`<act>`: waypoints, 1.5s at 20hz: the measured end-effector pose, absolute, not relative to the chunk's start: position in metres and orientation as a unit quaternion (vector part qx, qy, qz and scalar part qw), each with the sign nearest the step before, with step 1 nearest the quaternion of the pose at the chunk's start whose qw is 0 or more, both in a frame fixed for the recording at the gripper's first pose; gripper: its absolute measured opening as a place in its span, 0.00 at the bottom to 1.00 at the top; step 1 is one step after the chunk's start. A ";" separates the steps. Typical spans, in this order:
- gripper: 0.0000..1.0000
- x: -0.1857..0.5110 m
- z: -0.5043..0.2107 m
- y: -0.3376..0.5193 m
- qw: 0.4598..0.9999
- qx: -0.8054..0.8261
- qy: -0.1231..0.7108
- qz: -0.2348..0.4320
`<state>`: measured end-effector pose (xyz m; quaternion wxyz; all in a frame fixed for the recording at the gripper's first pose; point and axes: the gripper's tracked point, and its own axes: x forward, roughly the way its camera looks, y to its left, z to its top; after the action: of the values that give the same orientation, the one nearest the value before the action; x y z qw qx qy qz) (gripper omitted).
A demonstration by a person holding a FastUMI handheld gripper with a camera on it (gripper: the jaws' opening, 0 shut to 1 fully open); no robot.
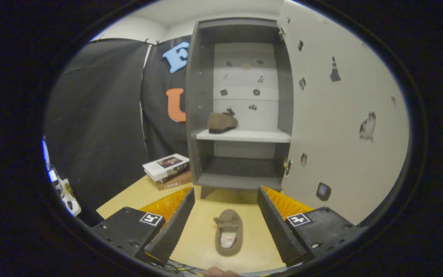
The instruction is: Open the shoe cabinet door, grab the shoes and put them into the shoe cabinet, then close the shoe cabinet door.
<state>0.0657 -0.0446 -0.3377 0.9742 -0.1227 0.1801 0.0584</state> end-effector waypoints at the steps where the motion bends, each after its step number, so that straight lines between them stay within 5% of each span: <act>1: 1.00 0.071 -0.364 -0.047 0.969 -0.124 0.208 0.055; 10: 0.96 0.098 -0.535 -0.070 0.915 -0.122 0.385 0.015; 15: 0.76 0.117 -0.577 -0.077 0.897 -0.136 0.421 -0.005; 18: 0.38 0.125 -0.593 -0.078 0.890 -0.139 0.434 -0.002; 23: 0.12 0.127 -0.592 -0.076 0.891 -0.133 0.434 0.015; 30: 0.08 0.097 -0.551 -0.082 0.897 -0.113 0.426 0.027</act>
<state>0.0969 -0.0816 -0.5513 0.8971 -0.1129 0.4263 0.0266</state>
